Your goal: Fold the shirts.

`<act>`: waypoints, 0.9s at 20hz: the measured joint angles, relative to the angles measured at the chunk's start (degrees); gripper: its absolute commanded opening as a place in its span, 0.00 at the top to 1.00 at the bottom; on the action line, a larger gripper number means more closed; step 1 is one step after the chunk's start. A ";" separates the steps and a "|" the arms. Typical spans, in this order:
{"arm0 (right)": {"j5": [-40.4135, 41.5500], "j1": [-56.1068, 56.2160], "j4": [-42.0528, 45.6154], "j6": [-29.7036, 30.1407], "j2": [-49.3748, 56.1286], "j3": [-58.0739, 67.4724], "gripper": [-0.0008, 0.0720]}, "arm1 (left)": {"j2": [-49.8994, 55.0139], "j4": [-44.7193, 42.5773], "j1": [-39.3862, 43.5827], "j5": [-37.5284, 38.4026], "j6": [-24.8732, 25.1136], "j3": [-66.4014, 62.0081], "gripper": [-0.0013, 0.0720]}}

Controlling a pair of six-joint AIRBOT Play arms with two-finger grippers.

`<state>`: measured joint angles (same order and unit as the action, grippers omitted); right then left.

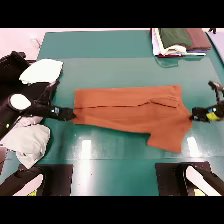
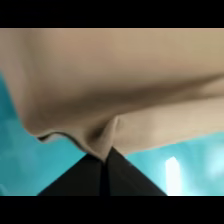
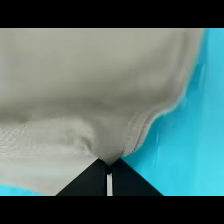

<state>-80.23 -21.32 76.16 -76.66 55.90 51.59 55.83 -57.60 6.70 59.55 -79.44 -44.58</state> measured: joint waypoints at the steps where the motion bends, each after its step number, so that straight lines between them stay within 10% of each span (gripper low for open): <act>1: 0.74 1.97 -0.02 -0.61 2.23 2.84 0.97 | 1.51 -1.51 -0.02 -1.33 -0.74 -1.90 0.95; 13: 4.48 9.27 -0.13 -5.11 31.89 35.39 0.97 | 30.69 -5.14 -0.04 -8.66 -5.14 -29.79 0.95; 14: 4.39 9.35 -0.15 -5.16 33.70 37.59 0.94 | 31.98 -5.18 -0.04 -9.20 -5.38 -30.95 0.95; 15: 4.24 9.38 -0.17 -5.29 35.21 39.43 0.72 | 32.94 -5.16 -0.04 -9.92 -5.55 -31.74 0.94; 17: 4.22 9.22 -0.98 -5.27 37.70 42.53 0.55 | 34.34 -5.25 -0.04 -10.95 -5.84 -32.76 0.25; 18: 4.35 8.74 -2.43 -5.16 38.53 43.69 0.52 | 34.73 -5.25 -0.07 -11.41 -6.12 -33.33 0.22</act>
<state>-75.88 -12.58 73.73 -81.82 94.43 95.29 90.56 -62.85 6.63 48.14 -85.56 -77.91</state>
